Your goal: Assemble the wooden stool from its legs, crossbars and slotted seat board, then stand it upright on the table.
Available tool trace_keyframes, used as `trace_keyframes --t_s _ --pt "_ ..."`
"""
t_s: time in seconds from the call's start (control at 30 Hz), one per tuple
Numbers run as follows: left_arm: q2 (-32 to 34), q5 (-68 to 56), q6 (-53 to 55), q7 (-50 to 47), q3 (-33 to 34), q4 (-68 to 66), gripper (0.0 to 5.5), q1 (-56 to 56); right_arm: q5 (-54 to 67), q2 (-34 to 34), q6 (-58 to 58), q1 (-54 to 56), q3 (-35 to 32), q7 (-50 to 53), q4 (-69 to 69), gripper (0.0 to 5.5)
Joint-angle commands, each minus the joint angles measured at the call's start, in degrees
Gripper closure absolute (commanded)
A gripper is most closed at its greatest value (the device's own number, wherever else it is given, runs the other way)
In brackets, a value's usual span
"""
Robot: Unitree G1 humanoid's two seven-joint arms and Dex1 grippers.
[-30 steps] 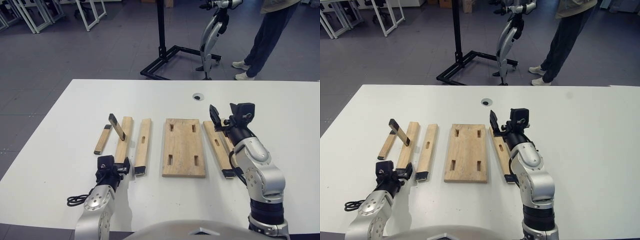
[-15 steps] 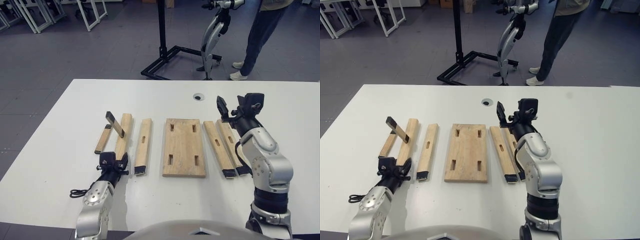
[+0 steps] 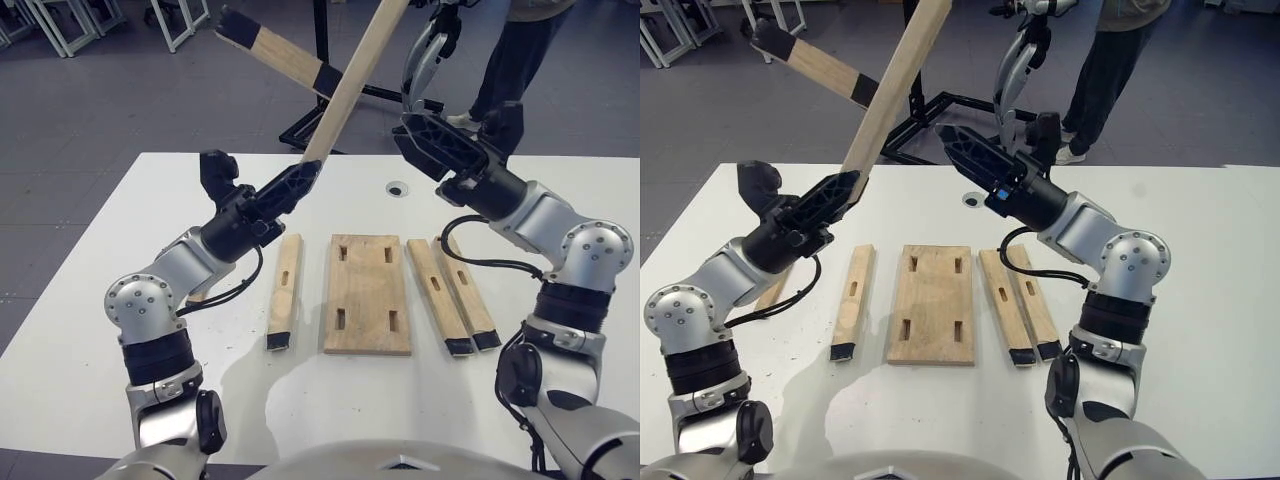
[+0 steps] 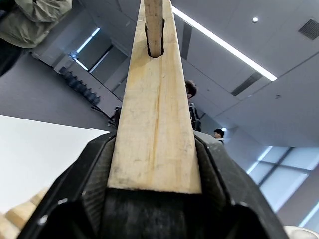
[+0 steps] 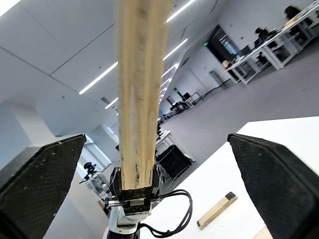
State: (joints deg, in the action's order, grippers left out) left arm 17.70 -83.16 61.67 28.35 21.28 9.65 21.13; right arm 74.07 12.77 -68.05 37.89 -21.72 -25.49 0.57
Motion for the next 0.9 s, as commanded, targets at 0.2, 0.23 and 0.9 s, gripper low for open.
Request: trace_keyframes --t_s 0.2,0.23,0.9 --pt "0.90 1.13 0.52 1.87 -7.79 2.27 3.46 -0.92 10.59 0.59 -3.83 0.95 3.68 0.05 -0.97 0.25" --pt "1.19 1.24 0.73 2.31 -8.46 2.52 3.46 -1.33 10.73 0.60 -3.61 0.71 4.25 0.12 -1.10 0.25" --pt "4.04 7.30 -1.16 7.43 -11.91 2.01 3.46 -4.20 16.62 6.62 -5.38 -1.43 8.33 -3.87 -1.60 3.19"
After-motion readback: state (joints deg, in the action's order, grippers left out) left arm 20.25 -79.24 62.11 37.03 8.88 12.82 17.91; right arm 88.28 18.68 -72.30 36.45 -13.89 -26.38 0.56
